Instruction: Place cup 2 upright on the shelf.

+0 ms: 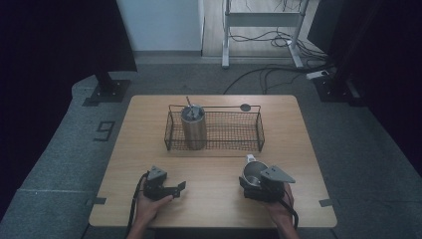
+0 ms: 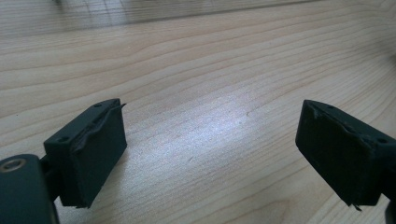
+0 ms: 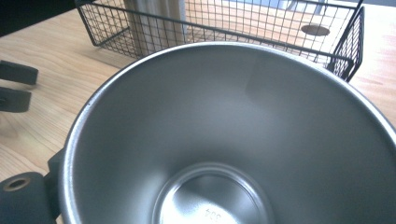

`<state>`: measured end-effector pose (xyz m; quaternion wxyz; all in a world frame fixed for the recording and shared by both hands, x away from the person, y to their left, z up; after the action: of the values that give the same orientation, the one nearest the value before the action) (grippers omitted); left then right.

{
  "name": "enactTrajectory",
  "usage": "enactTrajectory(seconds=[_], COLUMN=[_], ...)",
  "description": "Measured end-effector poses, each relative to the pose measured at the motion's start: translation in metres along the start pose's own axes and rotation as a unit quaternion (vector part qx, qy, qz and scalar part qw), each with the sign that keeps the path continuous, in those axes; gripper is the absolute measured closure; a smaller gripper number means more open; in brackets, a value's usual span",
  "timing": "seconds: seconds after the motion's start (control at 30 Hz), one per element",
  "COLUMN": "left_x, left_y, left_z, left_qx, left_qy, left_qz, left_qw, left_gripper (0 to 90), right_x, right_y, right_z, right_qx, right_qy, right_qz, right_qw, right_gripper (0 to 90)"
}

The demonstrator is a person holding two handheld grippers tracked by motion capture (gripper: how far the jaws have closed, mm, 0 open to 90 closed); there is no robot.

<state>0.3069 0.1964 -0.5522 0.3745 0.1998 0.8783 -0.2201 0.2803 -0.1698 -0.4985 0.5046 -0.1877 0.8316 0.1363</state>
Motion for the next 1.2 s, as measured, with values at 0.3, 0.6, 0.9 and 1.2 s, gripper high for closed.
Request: enactTrajectory(seconds=[0.3,0.6,0.9,1.2], left_x=[-0.001,0.000,0.000,0.000], left_y=[-0.003,-0.004,-0.005,-0.006], left_z=[0.002,0.002,0.002,0.002], left_qx=[0.003,0.003,0.001,0.001], left_qy=[0.001,0.003,0.004,0.004], left_qz=[0.002,0.005,0.006,0.005], left_qw=[1.0000,1.0000,1.0000,1.0000], left_gripper=[8.9,8.9,9.7,9.7], right_x=[-0.020,-0.033,-0.048,-0.063], right_y=[-0.003,-0.003,-0.004,-0.005], right_z=[-0.005,-0.005,-0.004,-0.001], right_qx=[-0.010,-0.015,-0.022,-0.024], right_qy=[-0.010,-0.012,-0.014,-0.016], right_qz=[-0.001,-0.009,-0.013,-0.017], right_qw=[0.9999,0.9998,0.9996,0.9994], right_gripper=[6.8,6.8,6.8,6.8])
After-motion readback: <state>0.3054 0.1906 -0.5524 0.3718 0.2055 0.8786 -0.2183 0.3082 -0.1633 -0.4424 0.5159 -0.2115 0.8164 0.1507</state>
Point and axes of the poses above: each handheld gripper's, and its own axes: z roughly forward along the jaws, x roughly out of its underside, y roughly to its left, the point moved 1 cm from there along z, roughly forward along the jaws, and after that the axes turned 2 degrees about x, right-handed, at the moved point
